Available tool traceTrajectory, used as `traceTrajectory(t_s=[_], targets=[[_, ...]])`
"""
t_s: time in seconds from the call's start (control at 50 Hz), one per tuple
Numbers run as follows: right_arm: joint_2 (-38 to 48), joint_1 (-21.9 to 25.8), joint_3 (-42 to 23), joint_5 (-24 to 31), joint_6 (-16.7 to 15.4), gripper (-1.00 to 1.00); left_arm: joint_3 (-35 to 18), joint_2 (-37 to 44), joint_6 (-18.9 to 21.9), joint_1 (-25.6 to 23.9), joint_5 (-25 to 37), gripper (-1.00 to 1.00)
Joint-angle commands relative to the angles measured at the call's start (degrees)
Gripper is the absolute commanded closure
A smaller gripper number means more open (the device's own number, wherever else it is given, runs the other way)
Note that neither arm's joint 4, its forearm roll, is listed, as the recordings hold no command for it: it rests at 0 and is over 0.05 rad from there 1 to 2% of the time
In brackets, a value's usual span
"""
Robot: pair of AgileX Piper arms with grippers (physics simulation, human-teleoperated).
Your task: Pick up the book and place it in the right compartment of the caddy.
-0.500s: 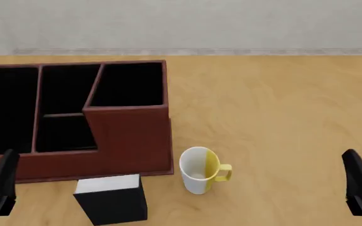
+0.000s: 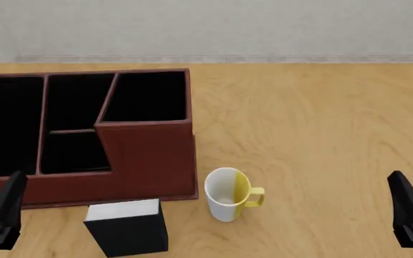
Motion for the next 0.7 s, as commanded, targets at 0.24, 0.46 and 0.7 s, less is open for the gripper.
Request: traceTrajectory(t_s=[0.24,0.46,0.7], targets=[[-0.1,2.5,0.0,-0.2,-0.3,-1.00,-10.6,0.0,9.5,-9.7,13.1,-1.00],[-0.1,3.6,-0.1,-0.3,-0.2,-1.00,-15.8,1.1,16.3,-14.3,23.0,-1.00],[-0.1,4.9,-0.1,-0.3,-0.3,-1.00,-23.0,3.6,19.1,-22.9,33.3,-1.00]])
